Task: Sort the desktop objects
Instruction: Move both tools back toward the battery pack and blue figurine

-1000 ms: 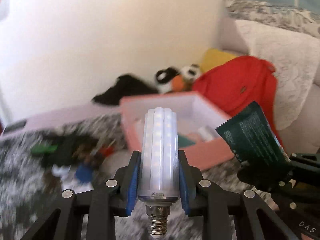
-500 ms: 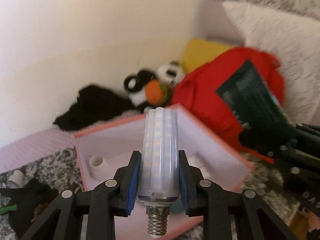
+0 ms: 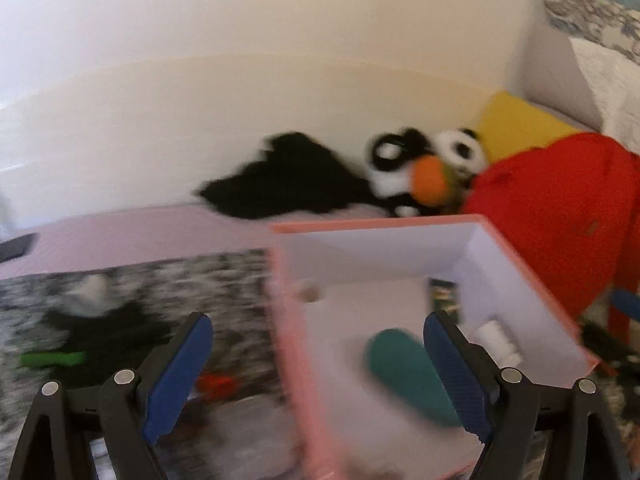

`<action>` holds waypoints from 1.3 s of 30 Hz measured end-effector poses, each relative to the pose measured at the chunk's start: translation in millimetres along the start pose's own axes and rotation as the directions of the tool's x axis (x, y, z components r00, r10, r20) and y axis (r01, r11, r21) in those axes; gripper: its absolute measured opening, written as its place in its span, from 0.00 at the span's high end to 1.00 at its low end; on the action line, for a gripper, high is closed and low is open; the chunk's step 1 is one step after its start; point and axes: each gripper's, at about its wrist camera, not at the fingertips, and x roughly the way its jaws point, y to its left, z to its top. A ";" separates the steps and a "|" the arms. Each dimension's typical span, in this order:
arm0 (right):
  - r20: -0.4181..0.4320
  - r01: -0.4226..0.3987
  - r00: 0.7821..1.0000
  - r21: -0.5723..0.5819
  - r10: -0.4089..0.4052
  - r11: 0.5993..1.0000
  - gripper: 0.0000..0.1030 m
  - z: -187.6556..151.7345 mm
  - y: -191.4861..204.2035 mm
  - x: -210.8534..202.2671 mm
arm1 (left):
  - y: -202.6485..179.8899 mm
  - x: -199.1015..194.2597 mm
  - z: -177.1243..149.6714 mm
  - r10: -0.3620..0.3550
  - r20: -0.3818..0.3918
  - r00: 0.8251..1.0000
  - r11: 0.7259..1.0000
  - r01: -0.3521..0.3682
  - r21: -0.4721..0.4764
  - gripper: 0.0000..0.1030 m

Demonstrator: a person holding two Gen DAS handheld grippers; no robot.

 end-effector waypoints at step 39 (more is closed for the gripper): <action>-0.387 -0.332 0.609 0.668 0.692 0.665 0.09 -94.3 267.4 238.2 | 176.8 63.6 -202.2 0.137 -0.326 0.935 0.909 -0.249 -0.334 0.08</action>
